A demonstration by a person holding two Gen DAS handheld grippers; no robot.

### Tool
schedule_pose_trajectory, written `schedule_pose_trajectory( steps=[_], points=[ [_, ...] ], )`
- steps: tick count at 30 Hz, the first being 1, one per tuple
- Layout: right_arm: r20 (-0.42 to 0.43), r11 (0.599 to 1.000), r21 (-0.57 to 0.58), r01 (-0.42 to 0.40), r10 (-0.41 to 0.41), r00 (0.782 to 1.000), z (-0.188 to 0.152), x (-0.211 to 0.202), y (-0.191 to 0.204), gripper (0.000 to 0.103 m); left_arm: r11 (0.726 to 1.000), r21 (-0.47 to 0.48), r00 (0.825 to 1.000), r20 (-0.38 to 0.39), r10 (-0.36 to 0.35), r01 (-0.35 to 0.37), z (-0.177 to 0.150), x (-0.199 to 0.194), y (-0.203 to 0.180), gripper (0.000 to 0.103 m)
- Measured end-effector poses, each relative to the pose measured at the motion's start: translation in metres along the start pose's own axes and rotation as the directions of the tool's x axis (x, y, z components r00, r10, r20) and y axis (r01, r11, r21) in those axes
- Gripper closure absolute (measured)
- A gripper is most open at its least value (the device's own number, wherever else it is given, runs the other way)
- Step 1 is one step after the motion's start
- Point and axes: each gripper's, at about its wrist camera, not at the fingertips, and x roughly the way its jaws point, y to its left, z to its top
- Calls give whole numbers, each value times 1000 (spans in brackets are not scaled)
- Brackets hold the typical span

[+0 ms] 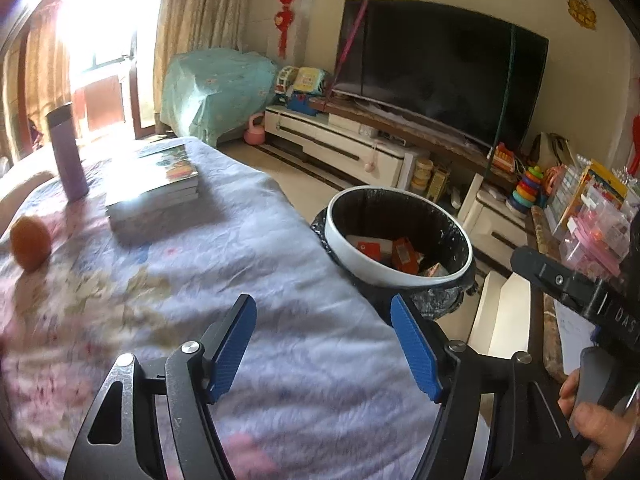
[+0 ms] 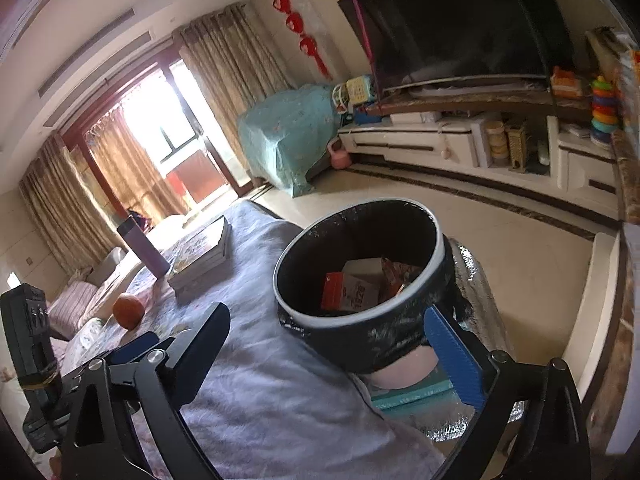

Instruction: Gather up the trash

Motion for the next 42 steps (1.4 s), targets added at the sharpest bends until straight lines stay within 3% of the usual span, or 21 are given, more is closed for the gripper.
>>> schedule_pose_trajectory(
  steps=[6, 8, 10, 12, 15, 23, 42],
  points=[
    [51, 996, -80, 49, -45, 998, -7, -26, 22, 3, 1000, 10, 998, 70, 6, -7, -14, -36, -3, 24],
    [103, 992, -107, 69, -58, 993, -2, -41, 30, 2, 1000, 9, 995, 104, 12, -13, -18, -47, -1, 14],
    [183, 988, -124, 97, -73, 980, -5, -59, 37, 0, 999, 4, 987, 154, 45, -47, -25, -61, -1, 1],
    [274, 977, -150, 154, -108, 956, -12, -73, 44, 0, 996, 4, 975, 207, 82, -85, -36, -72, -3, 1],
    [325, 961, -167, 219, -156, 933, -23, -76, 44, 0, 992, 15, 963, 242, 116, -123, -53, -78, -9, 1],
    [340, 956, -174, 238, -169, 925, -52, -71, 42, 0, 976, 13, 930, 307, 201, -215, -82, -88, -18, 1],
    [350, 946, -211, 245, -160, 923, -64, -81, 50, 0, 965, 4, 903, 353, 244, -262, -93, -101, -15, 1]
  ],
)
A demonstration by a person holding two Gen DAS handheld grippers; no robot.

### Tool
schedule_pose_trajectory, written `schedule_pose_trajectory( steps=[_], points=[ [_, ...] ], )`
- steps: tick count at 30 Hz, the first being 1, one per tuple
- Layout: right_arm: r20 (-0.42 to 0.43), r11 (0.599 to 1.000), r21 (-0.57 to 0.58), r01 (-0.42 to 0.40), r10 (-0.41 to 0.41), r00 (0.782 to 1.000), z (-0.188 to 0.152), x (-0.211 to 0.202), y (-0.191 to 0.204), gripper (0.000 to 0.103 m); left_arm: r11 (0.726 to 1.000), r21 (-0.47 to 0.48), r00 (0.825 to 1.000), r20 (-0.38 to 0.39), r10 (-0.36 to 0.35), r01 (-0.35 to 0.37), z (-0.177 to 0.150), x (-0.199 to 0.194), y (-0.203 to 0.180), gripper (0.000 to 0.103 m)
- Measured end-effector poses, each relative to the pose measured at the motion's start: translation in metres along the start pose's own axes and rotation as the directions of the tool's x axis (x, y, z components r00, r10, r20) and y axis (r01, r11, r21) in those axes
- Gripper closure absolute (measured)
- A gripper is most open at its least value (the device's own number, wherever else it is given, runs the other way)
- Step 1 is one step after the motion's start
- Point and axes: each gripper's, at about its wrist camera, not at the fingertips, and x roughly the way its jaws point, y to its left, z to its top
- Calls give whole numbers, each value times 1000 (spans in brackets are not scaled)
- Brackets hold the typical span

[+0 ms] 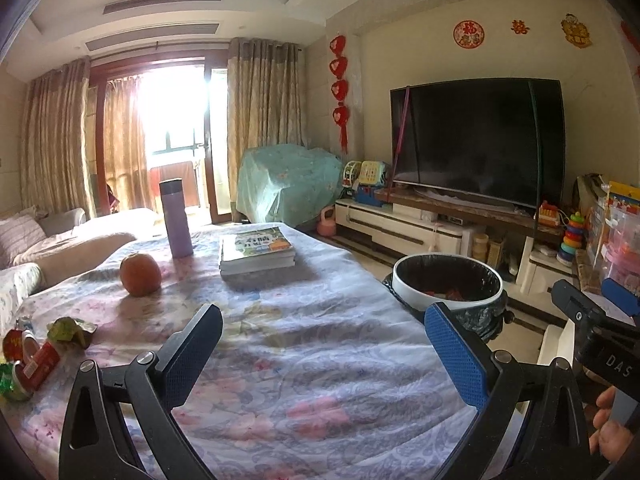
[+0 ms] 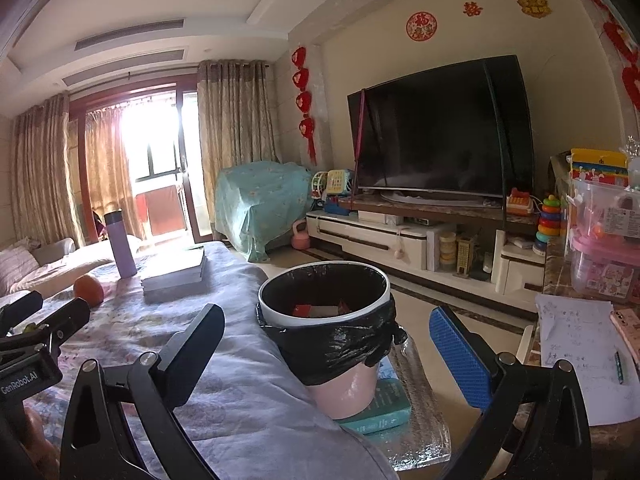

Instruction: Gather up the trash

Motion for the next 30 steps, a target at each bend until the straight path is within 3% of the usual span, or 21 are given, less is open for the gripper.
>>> schedule_pose_trajectory(
  steps=[30],
  points=[
    [18, 1000, 4, -29, 29, 999, 1, -7, 2, 0, 1000, 7, 1000, 9, -4, 4, -1, -4, 6, 1]
  ],
)
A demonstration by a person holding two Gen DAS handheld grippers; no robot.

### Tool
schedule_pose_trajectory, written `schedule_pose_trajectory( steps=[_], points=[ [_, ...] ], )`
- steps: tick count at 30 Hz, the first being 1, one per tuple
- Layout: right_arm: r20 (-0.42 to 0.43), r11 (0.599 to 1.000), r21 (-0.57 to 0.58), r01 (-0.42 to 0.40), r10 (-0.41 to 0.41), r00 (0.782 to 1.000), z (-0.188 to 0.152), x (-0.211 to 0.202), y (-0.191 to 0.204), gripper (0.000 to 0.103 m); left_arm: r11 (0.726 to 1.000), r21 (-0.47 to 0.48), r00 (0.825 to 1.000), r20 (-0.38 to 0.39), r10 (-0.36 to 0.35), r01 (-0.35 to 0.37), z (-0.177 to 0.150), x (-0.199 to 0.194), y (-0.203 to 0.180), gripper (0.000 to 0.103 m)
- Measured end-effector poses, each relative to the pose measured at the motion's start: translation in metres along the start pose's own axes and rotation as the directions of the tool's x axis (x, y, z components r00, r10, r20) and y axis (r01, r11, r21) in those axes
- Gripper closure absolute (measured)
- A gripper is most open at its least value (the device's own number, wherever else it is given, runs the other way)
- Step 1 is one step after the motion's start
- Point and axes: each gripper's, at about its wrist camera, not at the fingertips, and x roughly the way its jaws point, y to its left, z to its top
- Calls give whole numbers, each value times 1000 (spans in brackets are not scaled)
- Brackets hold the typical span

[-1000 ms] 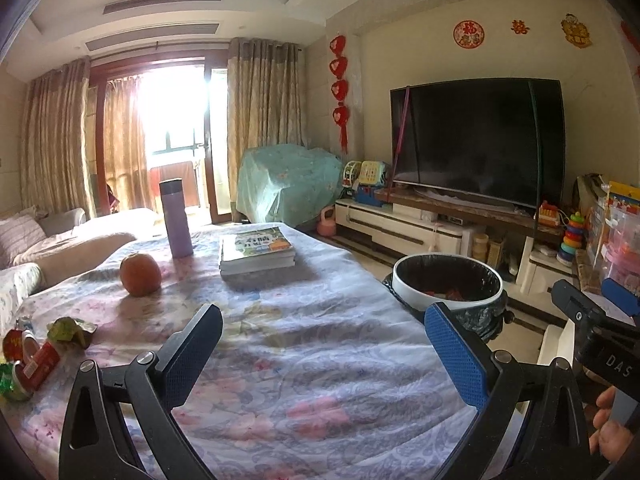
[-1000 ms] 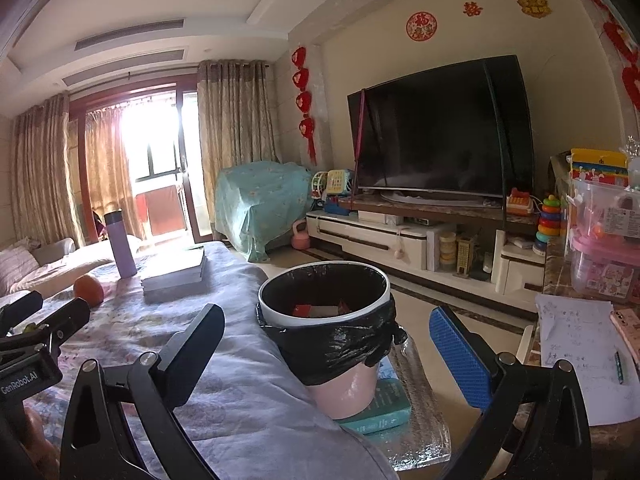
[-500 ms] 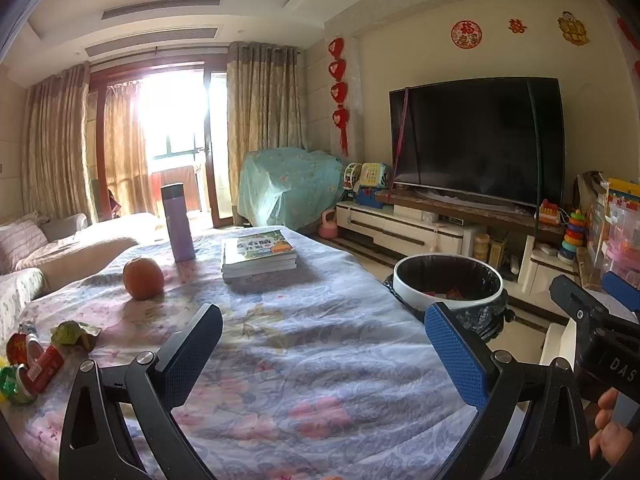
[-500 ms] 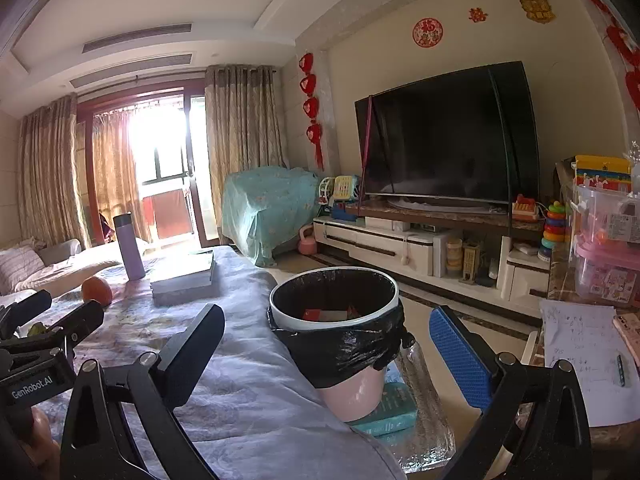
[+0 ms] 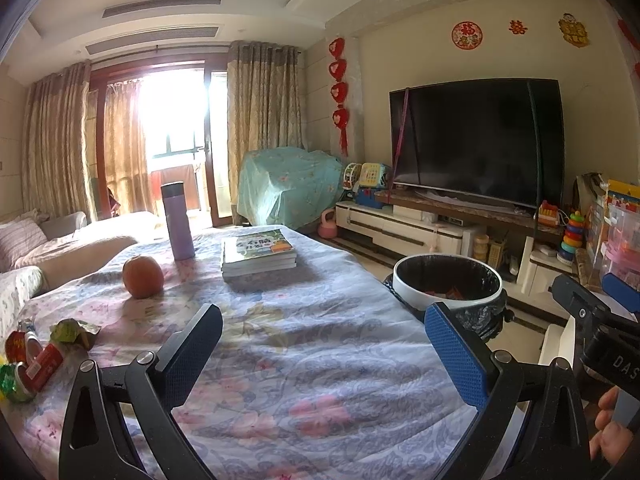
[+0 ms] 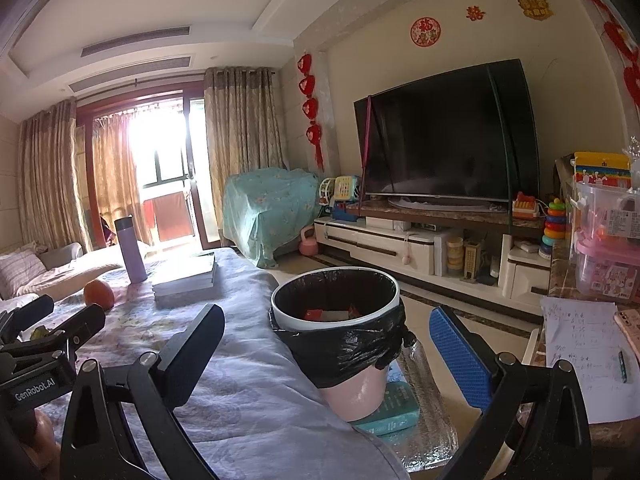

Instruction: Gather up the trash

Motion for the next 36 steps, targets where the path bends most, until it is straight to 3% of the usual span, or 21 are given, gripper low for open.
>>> schedule_pose_trajectory(
  steps=[36],
  points=[
    [12, 1000, -1, -22, 22, 1000, 3, -6, 8, 0, 1000, 19, 1000, -1, -7, 7, -3, 0, -4, 1]
  ],
)
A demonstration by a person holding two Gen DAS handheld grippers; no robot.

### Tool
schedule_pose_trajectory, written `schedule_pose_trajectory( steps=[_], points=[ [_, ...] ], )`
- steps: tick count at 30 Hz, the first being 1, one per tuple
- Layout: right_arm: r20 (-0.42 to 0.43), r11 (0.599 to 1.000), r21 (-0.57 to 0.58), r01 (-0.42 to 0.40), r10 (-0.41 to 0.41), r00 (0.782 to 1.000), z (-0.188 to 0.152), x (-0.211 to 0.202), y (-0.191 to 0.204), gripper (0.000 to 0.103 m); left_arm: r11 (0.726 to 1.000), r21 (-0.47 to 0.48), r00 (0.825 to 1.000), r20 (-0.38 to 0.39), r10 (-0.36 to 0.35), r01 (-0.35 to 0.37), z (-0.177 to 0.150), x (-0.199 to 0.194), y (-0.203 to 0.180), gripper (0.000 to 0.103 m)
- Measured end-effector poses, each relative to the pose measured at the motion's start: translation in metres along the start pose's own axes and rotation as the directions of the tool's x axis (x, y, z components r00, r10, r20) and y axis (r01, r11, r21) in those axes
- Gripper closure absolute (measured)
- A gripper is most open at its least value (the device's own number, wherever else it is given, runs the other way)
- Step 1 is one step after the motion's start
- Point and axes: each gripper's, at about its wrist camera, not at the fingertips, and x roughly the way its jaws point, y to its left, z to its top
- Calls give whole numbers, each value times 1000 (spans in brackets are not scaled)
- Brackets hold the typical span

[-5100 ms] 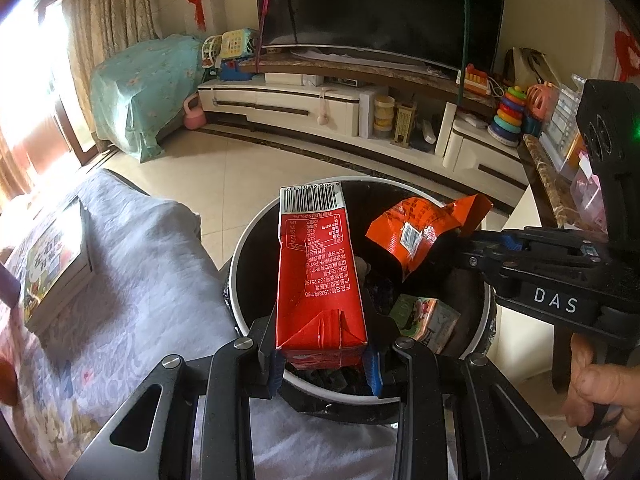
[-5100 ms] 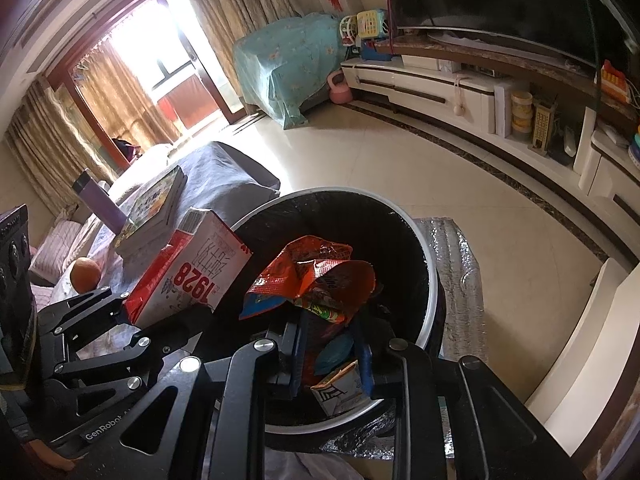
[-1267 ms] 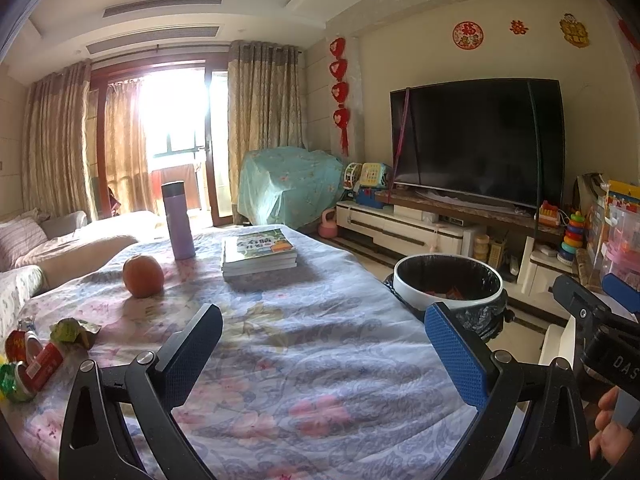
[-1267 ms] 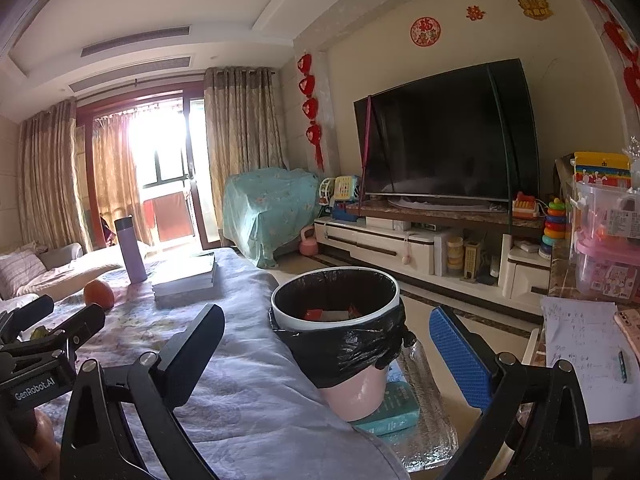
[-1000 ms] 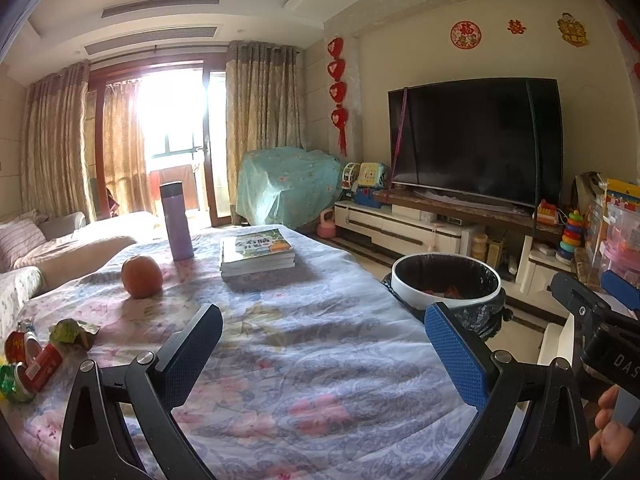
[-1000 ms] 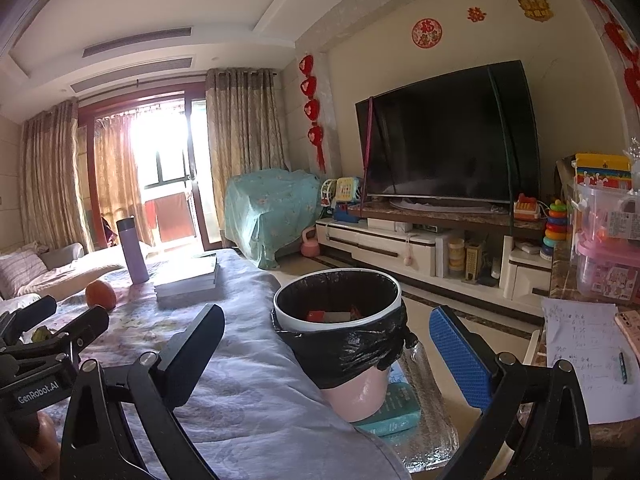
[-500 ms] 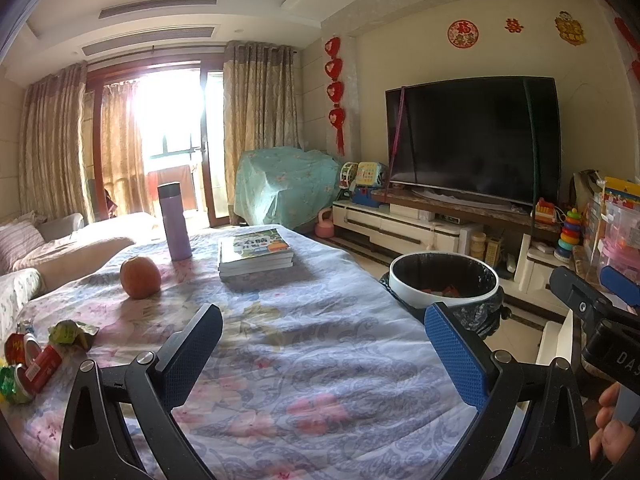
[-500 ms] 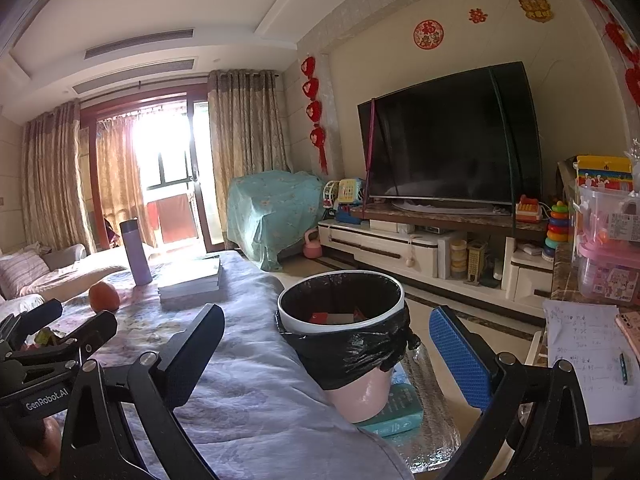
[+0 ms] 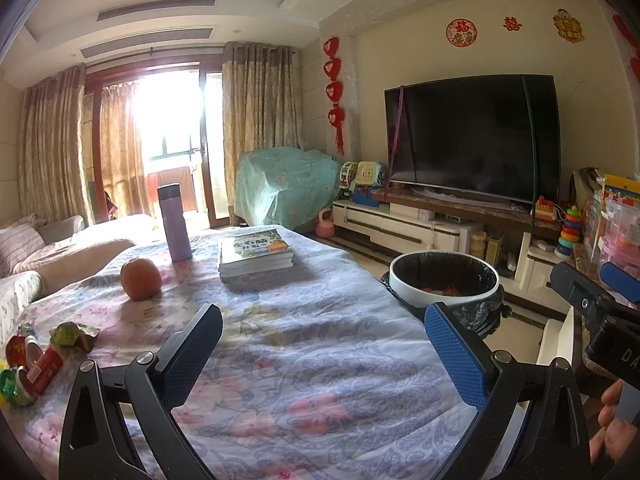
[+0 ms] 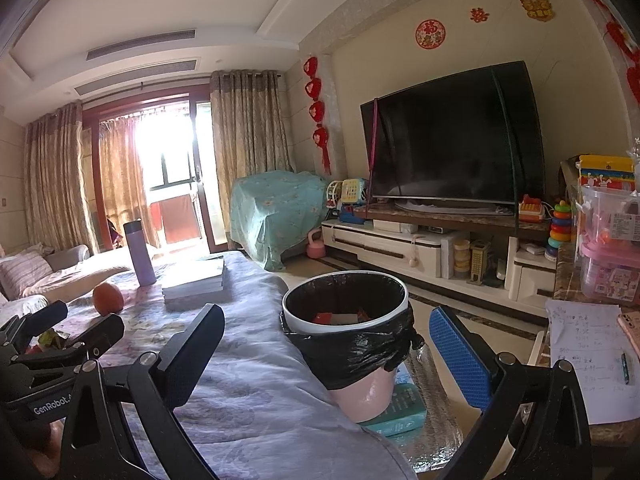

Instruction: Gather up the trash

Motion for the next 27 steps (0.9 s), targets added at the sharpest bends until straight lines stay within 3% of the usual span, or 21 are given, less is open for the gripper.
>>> schedule_pose_trajectory(
  steps=[27],
  points=[
    [-15, 1000, 5, -24, 24, 1000, 2, 4, 5, 0, 1000, -8, 1000, -18, -14, 14, -2, 4, 5, 1]
  ],
)
